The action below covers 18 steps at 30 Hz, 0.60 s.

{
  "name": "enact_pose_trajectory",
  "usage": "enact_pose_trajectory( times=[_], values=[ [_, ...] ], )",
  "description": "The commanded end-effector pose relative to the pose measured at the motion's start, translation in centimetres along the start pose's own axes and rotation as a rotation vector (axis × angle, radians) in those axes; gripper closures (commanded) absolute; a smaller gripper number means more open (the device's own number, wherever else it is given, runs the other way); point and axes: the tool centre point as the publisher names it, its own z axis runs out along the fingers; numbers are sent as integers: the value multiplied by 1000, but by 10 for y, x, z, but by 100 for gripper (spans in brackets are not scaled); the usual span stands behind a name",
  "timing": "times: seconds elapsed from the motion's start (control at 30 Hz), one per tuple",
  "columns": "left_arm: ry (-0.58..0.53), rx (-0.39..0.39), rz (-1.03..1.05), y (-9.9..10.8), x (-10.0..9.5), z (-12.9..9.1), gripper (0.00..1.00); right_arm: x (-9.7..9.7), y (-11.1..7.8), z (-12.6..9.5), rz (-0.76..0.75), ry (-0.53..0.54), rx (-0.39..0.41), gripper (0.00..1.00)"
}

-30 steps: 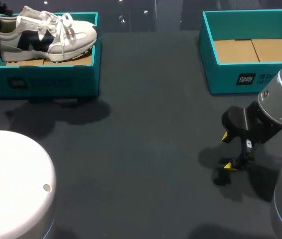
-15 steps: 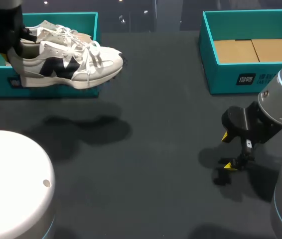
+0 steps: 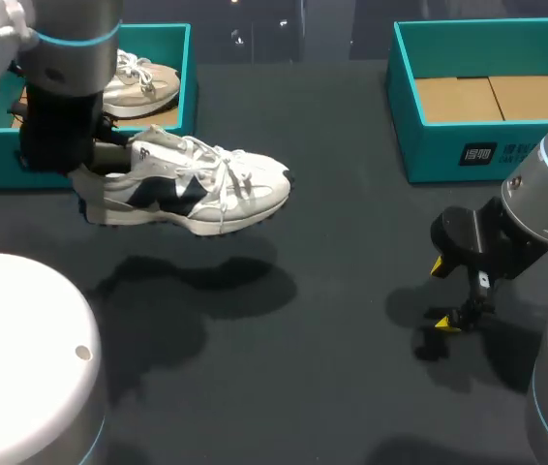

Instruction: Take the shoe out of the shoebox, open the shoe tongue, remove and reinsert the insole, then place the shoe into the shoebox

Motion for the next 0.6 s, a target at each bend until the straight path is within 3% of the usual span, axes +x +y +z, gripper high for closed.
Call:
enact_pose_trajectory(
  times=[0.03,0.53,0.6],
  values=[
    [0,-40,-16,-7,-14,2,100,2,-1,0,-1,-2,-1,0],
    [0,-40,-16,-7,-14,2,100,2,-1,0,-1,-2,-1,0],
    [29,-38,-1,-15,-20,8,100,2,-1,0,-1,-2,-1,0]
  ],
)
